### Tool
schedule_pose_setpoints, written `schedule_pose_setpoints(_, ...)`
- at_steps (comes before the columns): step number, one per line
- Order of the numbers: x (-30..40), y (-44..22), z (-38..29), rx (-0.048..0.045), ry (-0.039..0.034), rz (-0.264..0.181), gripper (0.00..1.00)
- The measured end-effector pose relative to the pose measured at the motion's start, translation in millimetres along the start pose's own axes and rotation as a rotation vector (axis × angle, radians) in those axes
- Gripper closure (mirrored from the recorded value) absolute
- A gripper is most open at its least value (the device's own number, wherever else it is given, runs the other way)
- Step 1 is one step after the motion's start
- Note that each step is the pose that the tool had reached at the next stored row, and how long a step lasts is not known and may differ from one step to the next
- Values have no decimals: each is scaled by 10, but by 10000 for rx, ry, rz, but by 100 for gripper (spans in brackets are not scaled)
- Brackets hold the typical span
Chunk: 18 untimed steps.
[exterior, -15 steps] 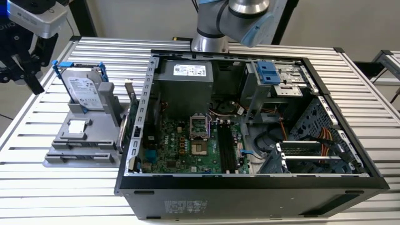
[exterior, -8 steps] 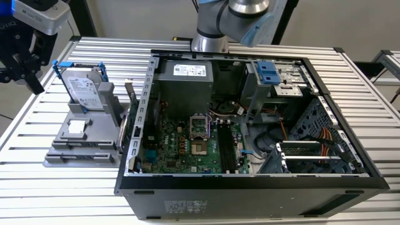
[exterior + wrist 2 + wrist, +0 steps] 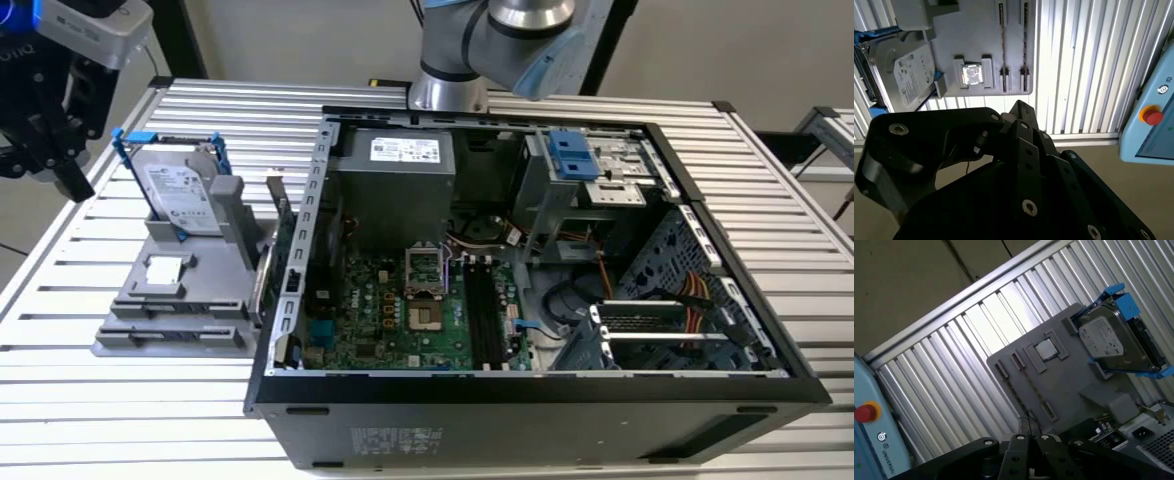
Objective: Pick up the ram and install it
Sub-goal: 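Pick up the ram and move it above insertion slot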
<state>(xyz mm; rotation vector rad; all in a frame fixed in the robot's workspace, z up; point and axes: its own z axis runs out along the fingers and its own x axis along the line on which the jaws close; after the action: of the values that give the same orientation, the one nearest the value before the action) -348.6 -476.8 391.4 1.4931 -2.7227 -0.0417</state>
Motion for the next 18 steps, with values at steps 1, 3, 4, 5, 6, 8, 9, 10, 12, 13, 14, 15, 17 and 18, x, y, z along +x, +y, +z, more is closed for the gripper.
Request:
schedule_pose_setpoints(1, 0, 0, 0, 2, 5, -89, 100)
schedule_pose_setpoints(3, 0, 0, 0, 6, 13, -259, 100)
schedule_pose_setpoints(4, 0, 0, 0, 8, 17, -341, 100)
schedule_pose_setpoints(5, 0, 0, 0, 10, 21, -427, 100)
schedule_pose_setpoints(6, 0, 0, 0, 12, 25, -504, 100)
schedule_pose_setpoints(8, 0, 0, 0, 16, 34, -680, 100)
schedule_pose_setpoints(9, 0, 0, 0, 18, 37, -762, 100)
schedule_pose_setpoints(10, 0, 0, 0, 20, 41, -852, 100)
schedule_pose_setpoints(12, 0, 0, 0, 23, 48, -1018, 100)
schedule_pose_setpoints(13, 0, 0, 0, 25, 51, -1102, 100)
schedule_pose_setpoints(14, 0, 0, 0, 26, 55, -1180, 100)
schedule_pose_setpoints(15, 0, 0, 0, 27, 57, -1253, 100)
schedule_pose_setpoints(17, 0, 0, 0, 30, 62, -1375, 100)
schedule_pose_setpoints(18, 0, 0, 0, 30, 64, -1420, 100)
